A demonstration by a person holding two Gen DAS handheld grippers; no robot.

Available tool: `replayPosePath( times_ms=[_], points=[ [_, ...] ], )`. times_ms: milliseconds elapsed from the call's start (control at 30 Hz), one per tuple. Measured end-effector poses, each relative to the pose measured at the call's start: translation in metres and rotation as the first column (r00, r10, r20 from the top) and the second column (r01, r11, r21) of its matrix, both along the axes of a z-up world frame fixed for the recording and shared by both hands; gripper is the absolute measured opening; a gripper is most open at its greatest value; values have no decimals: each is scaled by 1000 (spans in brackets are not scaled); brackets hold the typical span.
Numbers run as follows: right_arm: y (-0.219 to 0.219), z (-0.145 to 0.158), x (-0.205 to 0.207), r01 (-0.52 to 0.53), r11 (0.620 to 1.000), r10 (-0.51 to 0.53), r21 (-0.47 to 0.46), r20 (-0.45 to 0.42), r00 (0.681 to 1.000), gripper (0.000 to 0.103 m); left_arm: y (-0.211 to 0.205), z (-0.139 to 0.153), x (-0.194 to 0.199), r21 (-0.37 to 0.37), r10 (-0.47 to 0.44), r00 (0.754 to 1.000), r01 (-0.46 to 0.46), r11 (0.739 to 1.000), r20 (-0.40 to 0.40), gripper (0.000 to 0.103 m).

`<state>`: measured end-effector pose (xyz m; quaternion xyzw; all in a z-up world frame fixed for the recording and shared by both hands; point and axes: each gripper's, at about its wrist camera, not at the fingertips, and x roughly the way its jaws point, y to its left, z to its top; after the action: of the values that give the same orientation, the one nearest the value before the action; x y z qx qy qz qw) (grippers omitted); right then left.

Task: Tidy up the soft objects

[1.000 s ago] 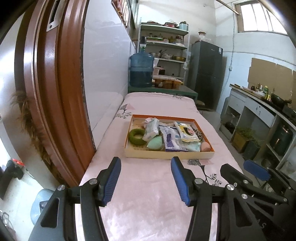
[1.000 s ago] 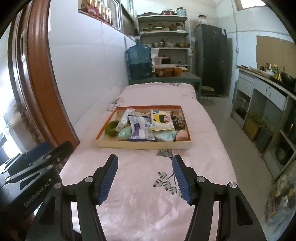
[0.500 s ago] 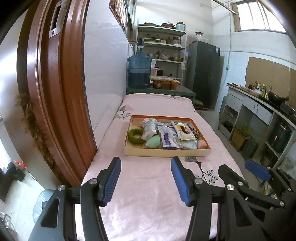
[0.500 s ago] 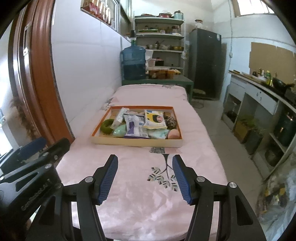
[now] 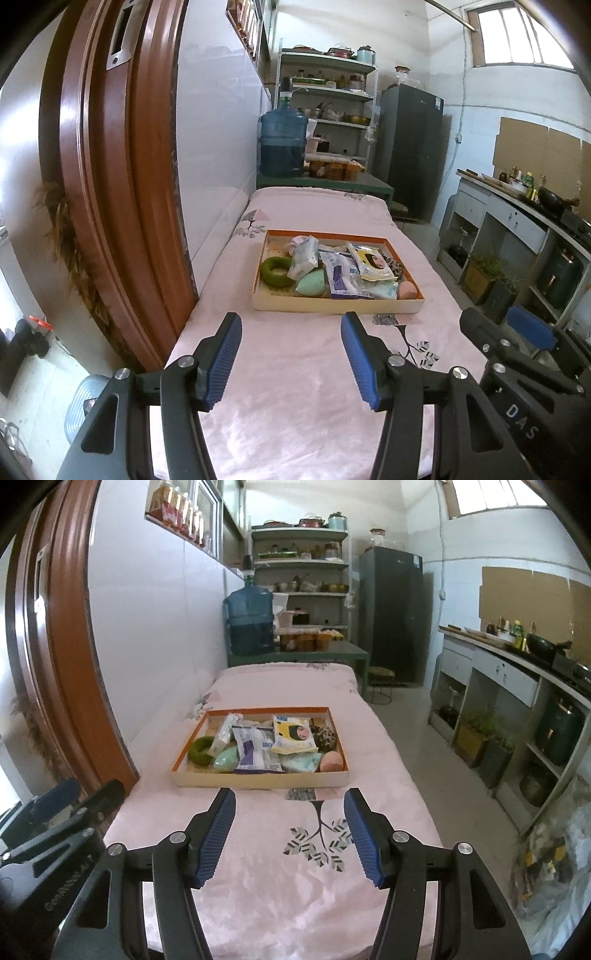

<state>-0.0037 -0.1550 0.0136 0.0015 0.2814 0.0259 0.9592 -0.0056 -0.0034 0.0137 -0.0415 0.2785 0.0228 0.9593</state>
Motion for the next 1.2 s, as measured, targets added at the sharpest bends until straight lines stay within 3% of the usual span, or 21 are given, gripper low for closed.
replayPosePath(
  times_ms=[1200],
  points=[
    [0,-6,3,-28,999,28,17,-18,999,63,-1,-10,6,4,4,1000,-4,1000,-26,56]
  ],
)
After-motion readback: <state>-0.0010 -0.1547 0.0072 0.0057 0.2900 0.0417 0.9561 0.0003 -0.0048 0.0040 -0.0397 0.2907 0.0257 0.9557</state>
